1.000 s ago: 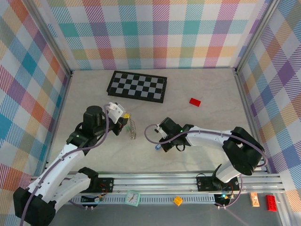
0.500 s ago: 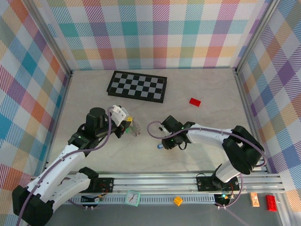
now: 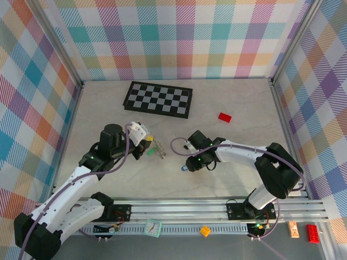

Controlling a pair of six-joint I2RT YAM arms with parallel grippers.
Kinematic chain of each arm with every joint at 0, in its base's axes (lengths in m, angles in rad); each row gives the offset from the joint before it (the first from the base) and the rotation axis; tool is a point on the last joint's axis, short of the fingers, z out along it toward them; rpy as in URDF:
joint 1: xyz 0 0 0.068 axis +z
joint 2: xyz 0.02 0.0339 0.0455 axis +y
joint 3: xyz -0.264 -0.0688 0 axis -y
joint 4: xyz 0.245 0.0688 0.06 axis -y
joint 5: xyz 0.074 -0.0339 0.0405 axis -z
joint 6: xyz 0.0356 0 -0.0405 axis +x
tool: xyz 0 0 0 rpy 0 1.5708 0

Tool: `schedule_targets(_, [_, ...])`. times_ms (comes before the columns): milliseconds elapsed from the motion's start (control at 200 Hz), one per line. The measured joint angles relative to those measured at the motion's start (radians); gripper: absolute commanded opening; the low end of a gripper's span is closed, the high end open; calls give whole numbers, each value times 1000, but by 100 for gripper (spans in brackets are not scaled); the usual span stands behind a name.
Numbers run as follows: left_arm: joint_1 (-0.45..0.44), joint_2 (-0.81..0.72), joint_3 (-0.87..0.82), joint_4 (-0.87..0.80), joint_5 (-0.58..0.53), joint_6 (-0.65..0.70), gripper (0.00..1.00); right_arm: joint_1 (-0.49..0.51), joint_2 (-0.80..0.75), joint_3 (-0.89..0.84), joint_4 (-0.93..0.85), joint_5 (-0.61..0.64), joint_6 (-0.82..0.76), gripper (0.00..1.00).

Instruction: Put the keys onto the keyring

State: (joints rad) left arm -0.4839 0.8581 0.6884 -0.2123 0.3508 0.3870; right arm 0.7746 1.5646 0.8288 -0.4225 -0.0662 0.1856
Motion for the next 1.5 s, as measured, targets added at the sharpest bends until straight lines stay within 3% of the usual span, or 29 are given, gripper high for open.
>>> schedule_targets(305, [0, 3, 0, 0, 0, 0, 0, -51, 29, 0, 11, -77, -43, 33])
schedule_targets(760, [0, 5, 0, -1, 0, 4, 0, -56, 32, 8, 10, -124, -55, 18])
schedule_targets(1500, [0, 5, 0, -7, 0, 8, 0, -56, 62, 19, 9, -137, -63, 15])
